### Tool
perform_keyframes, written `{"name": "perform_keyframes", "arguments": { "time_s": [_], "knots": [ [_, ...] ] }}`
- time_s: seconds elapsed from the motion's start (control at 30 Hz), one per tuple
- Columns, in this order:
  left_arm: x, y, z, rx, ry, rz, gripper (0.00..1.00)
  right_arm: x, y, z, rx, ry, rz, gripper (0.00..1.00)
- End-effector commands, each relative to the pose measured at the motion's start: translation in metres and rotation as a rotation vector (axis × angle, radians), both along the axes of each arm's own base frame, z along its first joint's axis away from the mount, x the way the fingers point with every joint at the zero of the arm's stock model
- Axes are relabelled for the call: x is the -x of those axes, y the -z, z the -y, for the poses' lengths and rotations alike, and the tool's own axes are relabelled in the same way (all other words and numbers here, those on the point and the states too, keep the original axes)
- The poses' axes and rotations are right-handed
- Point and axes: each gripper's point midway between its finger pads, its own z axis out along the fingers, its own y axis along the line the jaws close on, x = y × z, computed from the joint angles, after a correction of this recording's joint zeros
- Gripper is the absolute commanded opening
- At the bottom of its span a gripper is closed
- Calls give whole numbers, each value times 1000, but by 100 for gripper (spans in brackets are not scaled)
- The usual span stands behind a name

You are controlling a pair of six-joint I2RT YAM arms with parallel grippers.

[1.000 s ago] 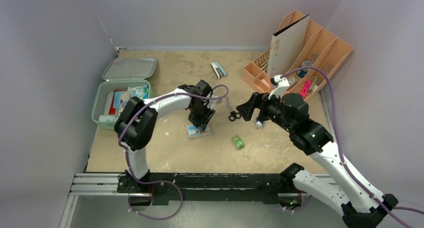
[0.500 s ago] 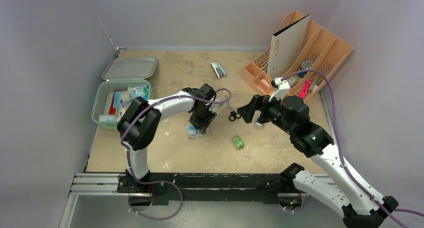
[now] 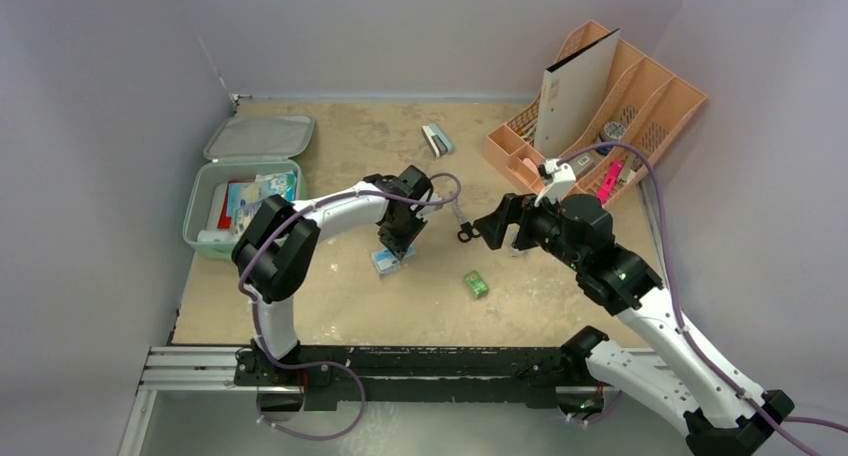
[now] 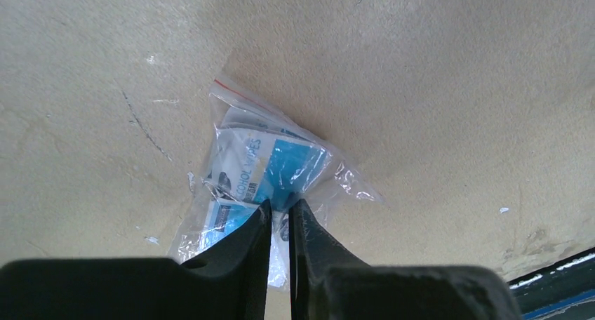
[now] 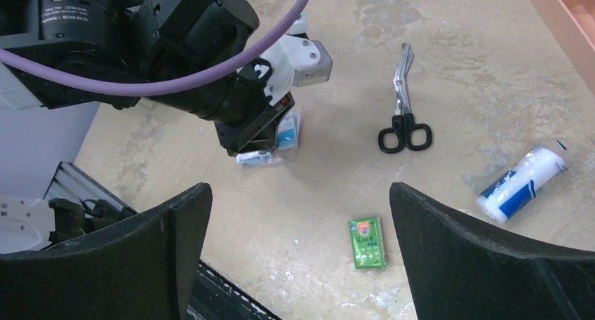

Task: Organize the medicine kit
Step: Pick up the medical item at the center of the board.

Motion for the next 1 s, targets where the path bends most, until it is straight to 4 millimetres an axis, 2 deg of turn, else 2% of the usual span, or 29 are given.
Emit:
{"name": "perform_keyframes", "arguments": {
  "time_s": [0.0, 0.07, 0.2, 0.47, 0.63, 0.8, 0.97],
  "knots": [
    [-17, -39, 11, 69, -45, 101, 10, -4, -5, -4, -12, -11, 29, 99],
    [-19, -47, 9, 73, -59, 119, 4, -5, -4, -5, -9, -10, 27, 99],
    [-23, -63, 5, 68, -87, 156, 0, -7, -4, -7, -17, -11, 29, 99],
    [-53, -115, -31, 136, -250, 259, 0, -7, 7, -16, -34, -40, -6, 99],
    [-74, -150, -77, 125, -409, 339, 0, -7, 7, -19, -42, -50, 1, 99],
    [-87, -169, -137, 10, -618, 447, 0, -7, 12, -21, -51, -56, -8, 99],
    [-95, -183, -193, 15, -865, 496, 0, -6, 15, -22, -54, -65, -15, 99]
  ]
}}
